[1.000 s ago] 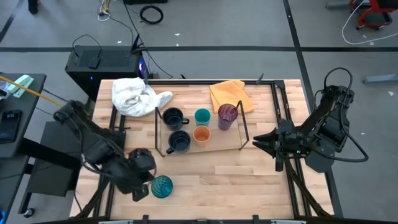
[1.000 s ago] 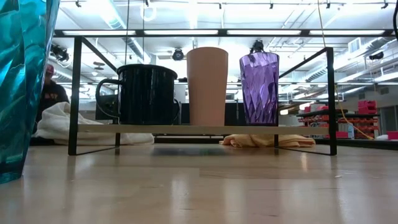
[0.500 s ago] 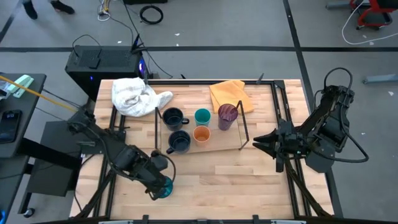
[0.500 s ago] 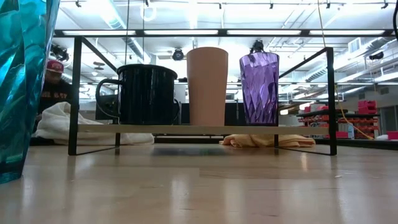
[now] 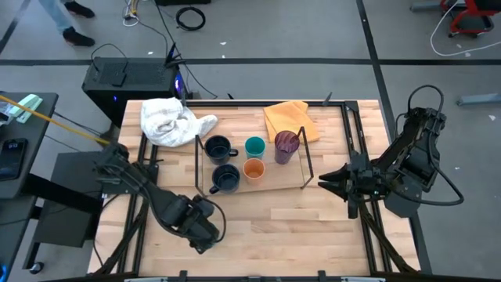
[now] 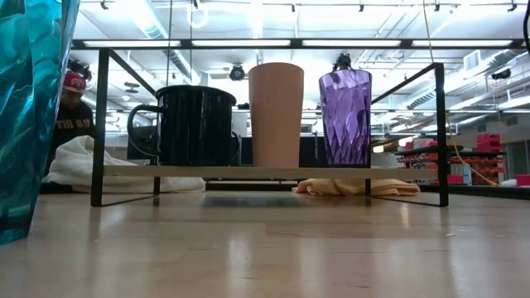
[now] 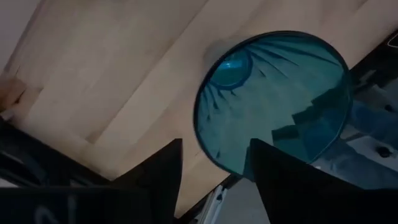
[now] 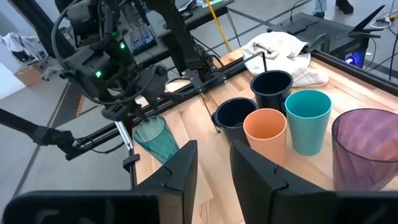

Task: Stack small to large cups/mugs on shelf
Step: Put the blue cup on the shelf

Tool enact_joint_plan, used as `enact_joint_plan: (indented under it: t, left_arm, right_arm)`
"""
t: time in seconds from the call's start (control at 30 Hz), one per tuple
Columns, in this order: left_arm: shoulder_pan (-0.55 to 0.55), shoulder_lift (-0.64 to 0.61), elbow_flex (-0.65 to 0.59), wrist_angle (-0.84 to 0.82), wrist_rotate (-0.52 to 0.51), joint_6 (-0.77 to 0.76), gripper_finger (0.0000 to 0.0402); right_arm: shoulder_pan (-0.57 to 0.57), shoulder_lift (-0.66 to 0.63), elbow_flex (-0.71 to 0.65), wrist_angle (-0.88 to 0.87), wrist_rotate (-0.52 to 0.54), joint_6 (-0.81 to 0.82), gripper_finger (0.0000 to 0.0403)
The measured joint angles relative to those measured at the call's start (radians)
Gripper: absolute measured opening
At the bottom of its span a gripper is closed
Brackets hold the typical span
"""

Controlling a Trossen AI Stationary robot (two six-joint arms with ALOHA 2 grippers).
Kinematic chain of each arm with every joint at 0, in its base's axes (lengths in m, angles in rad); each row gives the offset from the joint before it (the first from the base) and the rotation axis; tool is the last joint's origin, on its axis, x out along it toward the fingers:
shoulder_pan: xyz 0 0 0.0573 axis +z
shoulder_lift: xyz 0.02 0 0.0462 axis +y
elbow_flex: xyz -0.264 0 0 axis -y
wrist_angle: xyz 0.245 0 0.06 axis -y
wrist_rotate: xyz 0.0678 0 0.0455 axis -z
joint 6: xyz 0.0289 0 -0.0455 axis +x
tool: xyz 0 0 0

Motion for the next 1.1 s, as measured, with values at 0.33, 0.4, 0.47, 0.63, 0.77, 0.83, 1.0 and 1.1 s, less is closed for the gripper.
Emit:
enact_joint_plan:
  t: [0.33, 0.4, 0.47, 0.63, 0.77, 0.83, 1.0, 1.1]
  left_arm:
    - [0.01, 0.006, -0.047, 0.065, 0.0, 0.008, 0.02]
    - [0.015, 0.008, -0.067, 0.085, 0.002, 0.015, 0.0198]
    - [0.016, 0.009, -0.076, 0.085, 0.004, 0.031, 0.0193]
    - [0.016, 0.009, -0.105, 0.092, 0.004, 0.041, 0.0185]
    - [0.018, 0.008, -0.124, 0.111, 0.005, 0.053, 0.0184]
    - [0.021, 0.008, -0.126, 0.115, 0.005, 0.057, 0.0185]
    - [0.036, 0.008, -0.126, 0.125, 0.005, 0.092, 0.0185]
    - [0.044, 0.008, -0.126, 0.125, 0.005, 0.111, 0.0181]
  right_arm:
    - [0.0, 0.0, 0.0, 0.0, -0.004, -0.001, 0.0103]
    - [0.0, 0.0, 0.0, 0.0, -0.004, -0.001, 0.0103]
    - [0.0, 0.0, 0.0, 0.0, -0.004, -0.001, 0.0103]
    - [0.0, 0.0, 0.0, 0.001, -0.004, -0.001, 0.0103]
    - [0.0, 0.0, 0.0, 0.001, -0.004, 0.0, 0.0103]
    - [0.0, 0.0, 0.0, 0.001, -0.003, 0.0, 0.0103]
    - [0.0, 0.0, 0.0, 0.001, -0.004, 0.001, 0.0103]
    - [0.0, 0.0, 0.0, 0.001, -0.004, 0.004, 0.0103]
